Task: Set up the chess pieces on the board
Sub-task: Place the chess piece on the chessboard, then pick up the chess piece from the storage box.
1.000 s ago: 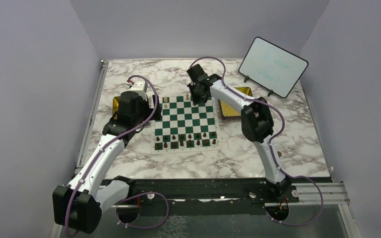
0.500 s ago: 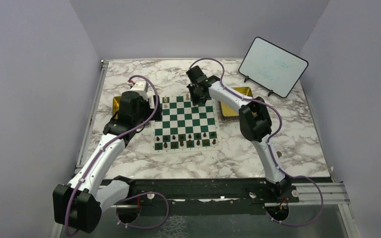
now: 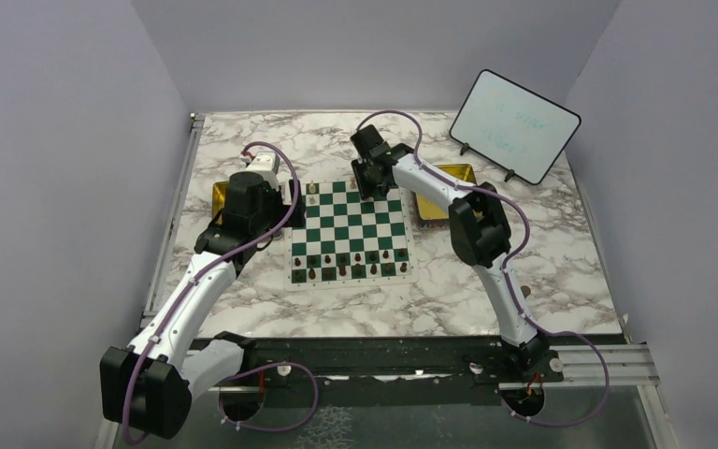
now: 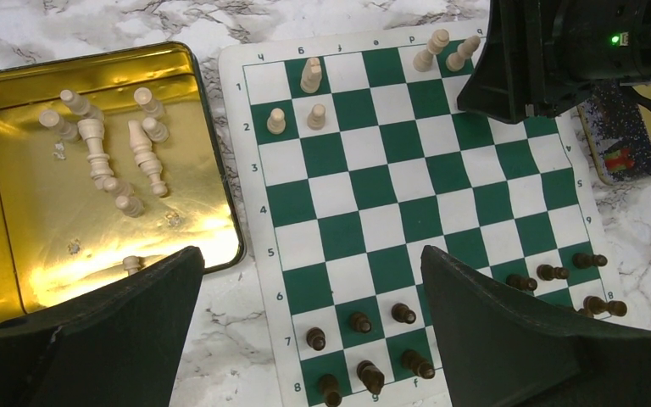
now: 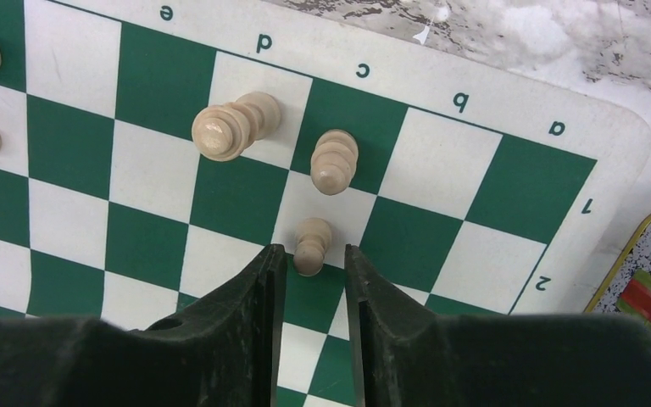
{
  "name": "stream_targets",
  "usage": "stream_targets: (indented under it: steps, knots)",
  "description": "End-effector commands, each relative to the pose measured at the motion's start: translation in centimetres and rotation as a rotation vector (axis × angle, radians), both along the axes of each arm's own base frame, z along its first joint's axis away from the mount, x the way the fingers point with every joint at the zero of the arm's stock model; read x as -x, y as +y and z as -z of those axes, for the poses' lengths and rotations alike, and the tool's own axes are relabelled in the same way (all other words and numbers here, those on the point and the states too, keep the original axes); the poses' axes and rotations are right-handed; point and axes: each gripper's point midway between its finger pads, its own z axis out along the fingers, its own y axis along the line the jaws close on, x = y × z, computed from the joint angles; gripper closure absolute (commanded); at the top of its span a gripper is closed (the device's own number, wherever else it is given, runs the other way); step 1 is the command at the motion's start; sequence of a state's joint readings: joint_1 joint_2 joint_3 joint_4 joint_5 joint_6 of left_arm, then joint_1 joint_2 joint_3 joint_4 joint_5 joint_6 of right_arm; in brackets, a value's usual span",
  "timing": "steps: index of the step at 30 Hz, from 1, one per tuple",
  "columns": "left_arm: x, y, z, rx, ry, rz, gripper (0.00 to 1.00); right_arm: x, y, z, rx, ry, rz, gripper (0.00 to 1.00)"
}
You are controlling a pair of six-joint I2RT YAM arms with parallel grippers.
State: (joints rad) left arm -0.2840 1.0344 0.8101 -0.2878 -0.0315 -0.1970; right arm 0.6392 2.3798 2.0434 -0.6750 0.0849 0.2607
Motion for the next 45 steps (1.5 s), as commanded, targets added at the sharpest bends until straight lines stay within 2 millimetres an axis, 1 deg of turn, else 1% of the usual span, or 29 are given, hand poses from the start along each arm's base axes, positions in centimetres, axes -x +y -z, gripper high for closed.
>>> stream_targets:
  steps: [1,3,6,10,13,14,18,19,22,25,27,29,31,34,36,38,40,45]
  knots:
    - [-0.2,0.4,0.1,-0.020,-0.007,-0.017,0.01,-0.8,0.4,-0.9,-0.013,-0.031,-0.003,0.61]
    - [-0.2,0.7,0.6,-0.031,0.008,-0.032,0.01,-0.8,0.4,-1.7,-0.024,-0.040,-0.004,0.57]
    - [-0.2,1.0,1.2,-0.036,0.034,-0.058,0.01,-0.4,0.6,-3.1,-0.054,-0.045,-0.009,0.54]
    - [-0.3,1.9,1.5,-0.051,0.046,-0.106,0.01,0.3,0.9,-6.0,-0.119,-0.061,-0.017,0.51]
    - [-0.4,2.7,1.6,-0.040,0.062,-0.160,0.02,1.1,0.7,-7.9,-0.153,-0.072,-0.020,0.50]
    - [-0.4,2.9,1.5,-0.028,0.067,-0.179,0.04,1.6,0.9,-8.6,-0.175,-0.063,-0.036,0.50]
    - [-1.0,3.8,1.7,0.010,0.091,-0.242,0.13,3.6,0.5,-10.9,-0.216,-0.066,-0.077,0.49]
    - [-1.4,4.3,1.9,0.011,0.105,-0.260,0.15,4.1,0.3,-11.9,-0.235,-0.079,-0.090,0.49]
    - [-2.4,6.1,2.4,0.010,0.147,-0.322,0.22,5.8,0.1,-13.2,-0.284,-0.095,-0.124,0.49]
    - [-3.7,8.0,3.1,0.015,0.174,-0.375,0.29,7.7,0.2,-14.5,-0.357,-0.101,-0.177,0.49]
    - [-4.9,8.9,3.5,0.005,0.184,-0.396,0.35,8.9,0.2,-14.9,-0.393,-0.096,-0.199,0.49]
    - [-6.3,9.6,4.0,-0.004,0.194,-0.407,0.43,10.1,0.1,-15.4,-0.426,-0.090,-0.217,0.49]
    - [-7.7,9.9,4.6,-0.004,0.200,-0.405,0.51,11.1,0.0,-15.9,-0.459,-0.088,-0.239,0.49]
    - [-9.8,9.9,5.2,-0.014,0.200,-0.382,0.58,12.2,-0.2,-16.6,-0.490,-0.104,-0.261,0.50]
    - [-10.9,10.2,5.8,-0.032,0.207,-0.388,0.61,12.8,-0.3,-16.9,-0.506,-0.112,-0.273,0.50]
    - [-11.9,10.5,6.4,-0.038,0.216,-0.395,0.62,13.2,-0.6,-17.1,-0.515,-0.117,-0.275,0.50]
    - [-12.7,10.2,7.2,-0.037,0.226,-0.378,0.64,13.4,-0.9,-17.2,-0.517,-0.126,-0.267,0.50]
    - [-13.4,10.4,9.2,-0.060,0.262,-0.372,0.67,14.2,-1.3,-18.0,-0.558,-0.155,-0.256,0.50]
